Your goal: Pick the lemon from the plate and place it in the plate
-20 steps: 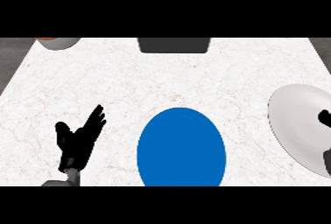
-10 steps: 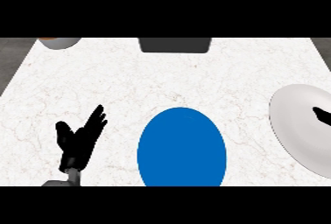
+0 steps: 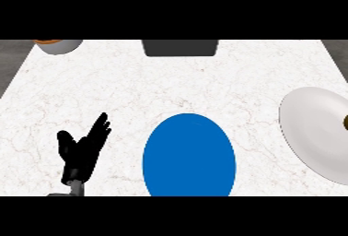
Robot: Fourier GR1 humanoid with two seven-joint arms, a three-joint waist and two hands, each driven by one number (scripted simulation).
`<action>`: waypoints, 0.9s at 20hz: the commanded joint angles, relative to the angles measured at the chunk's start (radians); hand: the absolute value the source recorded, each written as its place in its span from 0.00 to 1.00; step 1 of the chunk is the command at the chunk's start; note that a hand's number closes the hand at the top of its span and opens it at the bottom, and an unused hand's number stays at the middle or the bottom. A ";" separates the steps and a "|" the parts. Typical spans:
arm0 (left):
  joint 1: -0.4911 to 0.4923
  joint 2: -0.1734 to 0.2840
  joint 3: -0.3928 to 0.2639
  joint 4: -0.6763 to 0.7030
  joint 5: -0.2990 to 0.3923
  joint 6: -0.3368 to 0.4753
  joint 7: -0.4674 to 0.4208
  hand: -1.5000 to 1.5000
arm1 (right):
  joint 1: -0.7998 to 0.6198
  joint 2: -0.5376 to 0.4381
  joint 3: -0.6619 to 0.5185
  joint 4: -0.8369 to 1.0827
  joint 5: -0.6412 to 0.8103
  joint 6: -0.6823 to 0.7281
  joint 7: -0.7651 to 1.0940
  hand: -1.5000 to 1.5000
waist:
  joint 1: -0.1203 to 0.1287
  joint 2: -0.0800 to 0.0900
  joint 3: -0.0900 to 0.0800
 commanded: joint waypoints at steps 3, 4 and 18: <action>0.050 0.027 0.014 -0.012 0.008 -0.032 0.007 0.50 | 0.190 0.089 -0.029 -0.216 -0.170 0.207 -0.081 0.00 | -0.009 -0.001 -0.004; -0.047 0.010 0.046 0.044 0.013 -0.002 0.018 0.50 | 0.242 0.115 -0.029 -0.291 -0.195 0.239 -0.068 0.00 | -0.022 -0.002 -0.005; -0.027 -0.024 -0.002 -0.003 -0.044 0.011 0.053 0.50 | 0.728 0.346 0.131 -0.705 -0.095 0.371 -0.066 0.00 | -0.006 0.002 -0.005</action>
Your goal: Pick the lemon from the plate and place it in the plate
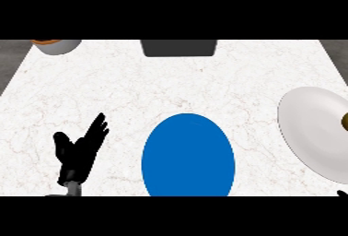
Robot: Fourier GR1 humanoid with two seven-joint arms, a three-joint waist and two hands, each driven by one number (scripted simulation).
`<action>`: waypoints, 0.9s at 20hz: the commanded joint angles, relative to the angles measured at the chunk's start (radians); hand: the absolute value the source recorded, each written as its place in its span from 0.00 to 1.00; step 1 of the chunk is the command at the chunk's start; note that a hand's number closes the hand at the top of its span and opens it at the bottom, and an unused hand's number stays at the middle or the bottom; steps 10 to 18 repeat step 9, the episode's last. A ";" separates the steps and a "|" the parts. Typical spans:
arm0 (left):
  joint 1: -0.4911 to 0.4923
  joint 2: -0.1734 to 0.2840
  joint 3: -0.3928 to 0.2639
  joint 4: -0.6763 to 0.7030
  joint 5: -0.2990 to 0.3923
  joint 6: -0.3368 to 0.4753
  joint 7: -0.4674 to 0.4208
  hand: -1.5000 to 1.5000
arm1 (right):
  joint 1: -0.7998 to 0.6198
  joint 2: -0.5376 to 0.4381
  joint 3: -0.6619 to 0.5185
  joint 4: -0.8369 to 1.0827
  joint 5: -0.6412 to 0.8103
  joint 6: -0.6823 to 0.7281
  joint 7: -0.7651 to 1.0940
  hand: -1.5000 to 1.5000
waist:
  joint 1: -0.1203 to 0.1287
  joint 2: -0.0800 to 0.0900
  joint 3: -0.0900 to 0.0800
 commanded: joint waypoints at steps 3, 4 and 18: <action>0.025 -0.009 -0.007 -0.007 -0.017 0.005 0.020 0.50 | 0.216 0.078 0.185 -0.185 0.058 -0.094 0.027 0.00 | 0.000 0.003 -0.002; 0.058 0.003 -0.004 -0.033 -0.013 -0.015 0.012 0.50 | 0.218 0.079 0.066 -0.156 0.008 0.024 -0.005 0.00 | 0.003 0.003 -0.001; -0.043 -0.053 -0.004 0.057 -0.044 0.035 0.027 0.50 | 0.223 0.080 0.169 -0.206 0.066 -0.094 0.065 0.00 | 0.003 0.004 -0.001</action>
